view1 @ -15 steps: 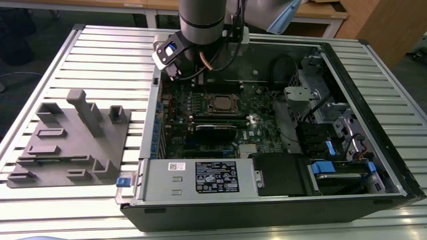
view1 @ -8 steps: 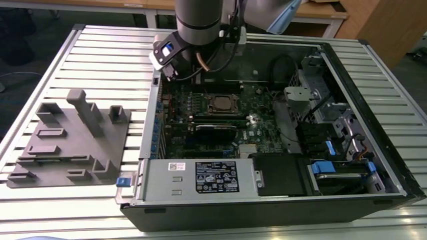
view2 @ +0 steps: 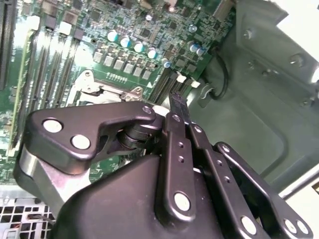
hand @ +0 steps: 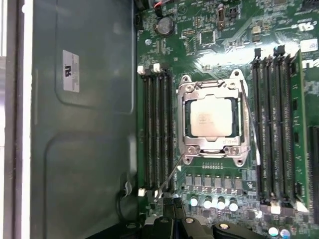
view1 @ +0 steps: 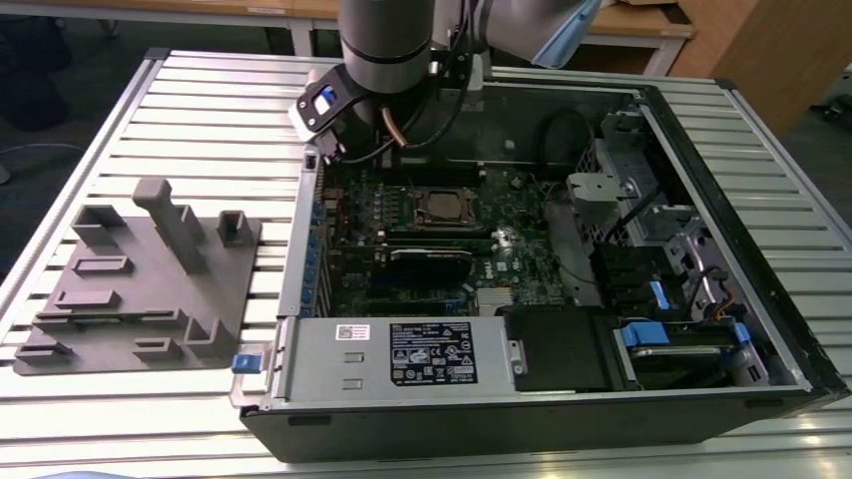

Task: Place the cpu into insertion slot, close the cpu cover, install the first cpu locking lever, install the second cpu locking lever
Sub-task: 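Close the cpu cover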

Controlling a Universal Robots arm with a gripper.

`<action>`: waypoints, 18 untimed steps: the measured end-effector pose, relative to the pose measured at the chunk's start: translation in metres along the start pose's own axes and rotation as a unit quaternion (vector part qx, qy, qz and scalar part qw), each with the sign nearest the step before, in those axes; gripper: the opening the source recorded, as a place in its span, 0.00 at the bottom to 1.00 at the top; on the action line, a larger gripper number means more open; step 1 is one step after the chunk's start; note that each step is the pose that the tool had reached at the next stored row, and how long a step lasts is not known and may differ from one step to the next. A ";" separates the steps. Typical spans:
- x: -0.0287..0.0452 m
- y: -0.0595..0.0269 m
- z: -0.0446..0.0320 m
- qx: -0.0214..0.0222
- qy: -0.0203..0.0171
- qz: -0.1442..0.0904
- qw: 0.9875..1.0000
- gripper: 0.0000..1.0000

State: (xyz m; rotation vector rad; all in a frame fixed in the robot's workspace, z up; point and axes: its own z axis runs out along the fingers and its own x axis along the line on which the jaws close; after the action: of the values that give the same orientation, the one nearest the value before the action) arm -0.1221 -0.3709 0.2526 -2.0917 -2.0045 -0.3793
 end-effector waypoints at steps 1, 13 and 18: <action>-0.0004 -0.0003 -0.0001 0.000 0.002 0.000 1.000 0.11; -0.0051 -0.0061 0.0018 0.001 0.014 0.001 1.000 0.11; -0.0066 -0.0063 0.0069 0.001 0.014 0.001 1.000 0.11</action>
State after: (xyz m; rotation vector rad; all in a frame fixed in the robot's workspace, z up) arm -0.1284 -0.3746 0.2437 -2.0751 -1.9872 -0.4048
